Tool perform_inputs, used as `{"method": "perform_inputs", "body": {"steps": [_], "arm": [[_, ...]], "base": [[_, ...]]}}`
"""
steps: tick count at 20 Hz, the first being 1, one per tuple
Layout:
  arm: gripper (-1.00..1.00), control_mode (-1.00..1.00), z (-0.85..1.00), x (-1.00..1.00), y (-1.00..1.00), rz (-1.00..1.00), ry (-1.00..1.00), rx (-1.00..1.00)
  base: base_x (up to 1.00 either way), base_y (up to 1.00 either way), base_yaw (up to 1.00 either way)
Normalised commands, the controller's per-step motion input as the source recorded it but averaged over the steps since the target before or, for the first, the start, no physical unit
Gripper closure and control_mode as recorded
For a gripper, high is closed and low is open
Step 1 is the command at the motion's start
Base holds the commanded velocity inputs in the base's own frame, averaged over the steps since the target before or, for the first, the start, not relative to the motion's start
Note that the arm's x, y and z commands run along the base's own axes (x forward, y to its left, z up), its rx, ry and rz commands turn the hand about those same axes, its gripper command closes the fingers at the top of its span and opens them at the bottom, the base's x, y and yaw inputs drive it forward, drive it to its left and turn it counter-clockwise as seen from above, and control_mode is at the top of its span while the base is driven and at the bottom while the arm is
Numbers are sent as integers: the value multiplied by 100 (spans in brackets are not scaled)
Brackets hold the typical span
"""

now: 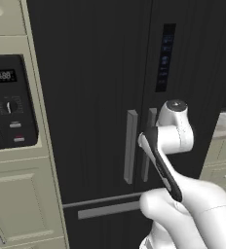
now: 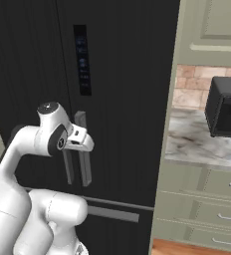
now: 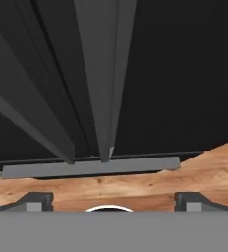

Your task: Gather the carrot and sweet potato from the fridge and place them on a tray on the dining counter. Then gather the fishs from the fridge and place them on the other tray.

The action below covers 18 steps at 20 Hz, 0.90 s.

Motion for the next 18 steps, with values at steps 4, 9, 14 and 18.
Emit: {"method": "perform_inputs", "body": {"steps": [4,9,14,18], "arm": [[-100,-100,0,67,0,0,1,3],[-100,-100,0,55,4,0,1,0],[-100,-100,0,19,4,-3,0,0],[-100,-100,0,-8,1,0,-2,0]], "base": [[0,0,0],[0,0,0],[0,0,0],[0,0,0]]}}
